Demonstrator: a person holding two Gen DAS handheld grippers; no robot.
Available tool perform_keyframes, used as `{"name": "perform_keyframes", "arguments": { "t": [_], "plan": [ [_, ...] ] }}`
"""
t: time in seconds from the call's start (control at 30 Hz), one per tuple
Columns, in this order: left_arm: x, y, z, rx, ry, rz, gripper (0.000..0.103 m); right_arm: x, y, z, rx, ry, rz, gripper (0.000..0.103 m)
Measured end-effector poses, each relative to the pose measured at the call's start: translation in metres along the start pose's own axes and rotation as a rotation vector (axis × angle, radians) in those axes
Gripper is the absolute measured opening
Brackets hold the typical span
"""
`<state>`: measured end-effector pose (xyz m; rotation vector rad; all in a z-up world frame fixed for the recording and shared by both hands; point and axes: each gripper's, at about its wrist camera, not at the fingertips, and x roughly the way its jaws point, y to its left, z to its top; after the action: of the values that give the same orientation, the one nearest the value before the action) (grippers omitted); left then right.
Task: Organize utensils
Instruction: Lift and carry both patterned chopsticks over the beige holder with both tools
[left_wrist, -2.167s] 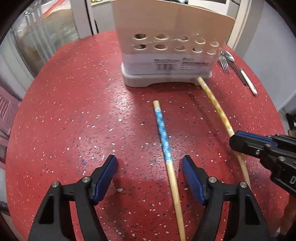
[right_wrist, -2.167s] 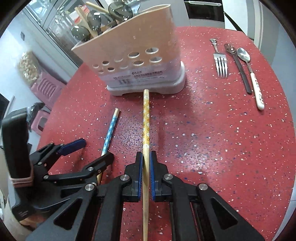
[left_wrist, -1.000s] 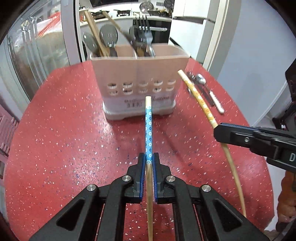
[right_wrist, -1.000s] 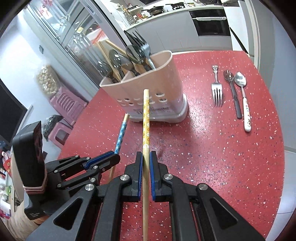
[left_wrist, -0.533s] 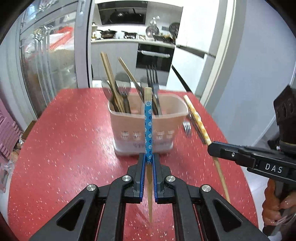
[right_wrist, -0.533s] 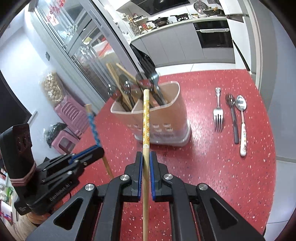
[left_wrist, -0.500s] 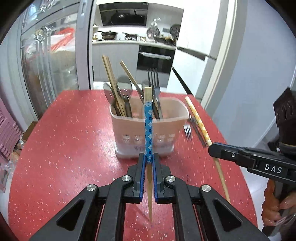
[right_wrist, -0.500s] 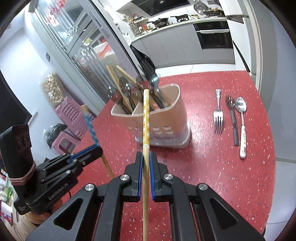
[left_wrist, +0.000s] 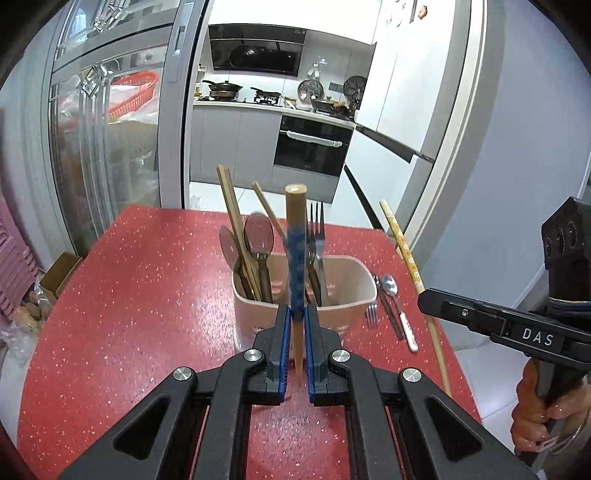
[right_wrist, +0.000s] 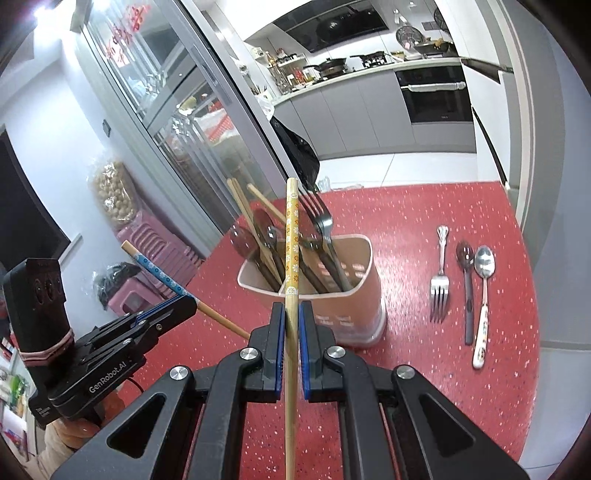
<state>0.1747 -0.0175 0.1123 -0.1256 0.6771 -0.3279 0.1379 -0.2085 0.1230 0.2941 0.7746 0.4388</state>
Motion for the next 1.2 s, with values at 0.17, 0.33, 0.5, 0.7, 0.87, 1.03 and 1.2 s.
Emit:
{"name": "perform_keyframes", "arguments": {
  "t": [0.17,0.33,0.5,0.7,0.87,1.03,1.2],
  "plan": [
    [-0.005,0.004,0.017,-0.007,-0.017,0.001,0.033,-0.002,0.002,0.014,-0.009,-0.019,0.011,0.008],
    [-0.015,0.006,0.038,-0.002,-0.045,0.009,0.033,-0.001,0.000,0.027,-0.003,-0.029,0.018,0.008],
    [-0.021,0.009,0.058,-0.009,-0.074,0.020,0.033,0.001,-0.003,0.042,-0.001,-0.051,0.025,0.008],
    [-0.025,0.009,0.078,0.003,-0.094,0.026,0.033,0.005,-0.002,0.061,-0.016,-0.073,0.032,0.008],
    [-0.021,0.009,0.089,0.016,-0.096,0.032,0.033,0.012,0.001,0.074,-0.031,-0.083,0.022,0.008],
    [-0.006,0.012,0.098,0.007,-0.090,0.029,0.033,0.019,0.002,0.084,-0.054,-0.098,0.009,0.008],
    [0.012,0.015,0.099,0.001,-0.064,0.036,0.033,0.029,0.005,0.092,-0.092,-0.135,-0.010,0.008]
  ]
}}
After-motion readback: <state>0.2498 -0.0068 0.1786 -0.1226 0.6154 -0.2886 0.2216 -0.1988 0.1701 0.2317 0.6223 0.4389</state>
